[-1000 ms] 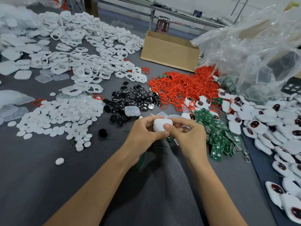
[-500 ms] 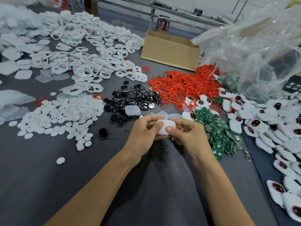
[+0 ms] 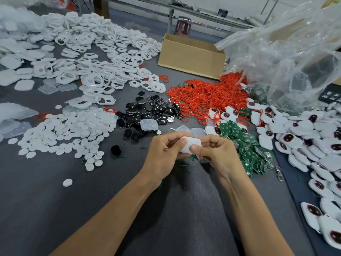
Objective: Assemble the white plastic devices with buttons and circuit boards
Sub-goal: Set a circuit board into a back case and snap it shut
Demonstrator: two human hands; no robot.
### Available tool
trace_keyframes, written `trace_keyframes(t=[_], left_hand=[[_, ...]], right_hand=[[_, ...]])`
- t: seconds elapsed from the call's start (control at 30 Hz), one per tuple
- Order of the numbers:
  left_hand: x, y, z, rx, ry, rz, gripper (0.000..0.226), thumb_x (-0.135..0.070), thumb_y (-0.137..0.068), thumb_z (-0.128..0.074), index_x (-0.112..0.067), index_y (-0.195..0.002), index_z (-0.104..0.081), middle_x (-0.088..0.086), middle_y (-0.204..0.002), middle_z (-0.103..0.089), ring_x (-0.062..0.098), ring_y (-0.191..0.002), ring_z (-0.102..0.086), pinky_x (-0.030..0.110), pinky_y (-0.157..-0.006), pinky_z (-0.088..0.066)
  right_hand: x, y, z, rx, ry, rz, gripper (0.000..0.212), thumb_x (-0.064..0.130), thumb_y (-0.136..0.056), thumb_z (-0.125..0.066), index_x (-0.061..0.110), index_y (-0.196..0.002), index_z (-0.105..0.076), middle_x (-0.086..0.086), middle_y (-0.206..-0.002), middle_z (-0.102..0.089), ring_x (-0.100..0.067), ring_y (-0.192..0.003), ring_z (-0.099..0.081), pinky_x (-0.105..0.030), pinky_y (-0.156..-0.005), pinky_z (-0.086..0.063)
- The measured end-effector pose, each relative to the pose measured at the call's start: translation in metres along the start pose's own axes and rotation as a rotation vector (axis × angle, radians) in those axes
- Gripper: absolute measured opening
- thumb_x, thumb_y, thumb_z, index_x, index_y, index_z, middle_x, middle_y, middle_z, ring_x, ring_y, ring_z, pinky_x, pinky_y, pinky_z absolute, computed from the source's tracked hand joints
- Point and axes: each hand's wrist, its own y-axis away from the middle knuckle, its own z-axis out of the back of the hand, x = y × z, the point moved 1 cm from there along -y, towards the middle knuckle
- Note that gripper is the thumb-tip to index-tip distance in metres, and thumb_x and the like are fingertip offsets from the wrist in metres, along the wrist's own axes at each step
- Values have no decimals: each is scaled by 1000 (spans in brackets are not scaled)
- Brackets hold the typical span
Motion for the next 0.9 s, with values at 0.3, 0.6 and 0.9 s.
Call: trace_keyframes(t=[0.3, 0.6, 0.9], left_hand=[[-2, 3, -1, 27, -8, -54, 27, 3, -93, -54, -16, -90, -72, -1, -87, -74, 12, -84, -70, 27, -71, -60], [2, 1, -1, 27, 57, -34, 24, -2, -93, -57, -21, -98, -71, 3, -95, -75, 14, -88, -70, 22, -73, -58], [10, -5, 3, -26, -272, -95, 22, -13, -95, -57, -11, -116, -65, 11, -88, -74, 26, -74, -73, 40, -76, -59]], right_hand=[[-3, 0, 2, -2, -14, 3, 14, -9, -65, -73, 1, -70, -65, -7, -57, -60, -14, -51, -48, -21, -49, -34], [-4, -1, -2, -39, -34, 69, 9, -2, -77, -70, -2, -87, -69, -3, -60, -63, -6, -46, -44, -14, -44, -35], [-2, -2, 0, 102, 289, 184, 14, 10, -93, -57, 3, -103, -65, -7, -71, -62, -8, -53, -50, -17, -50, -41]])
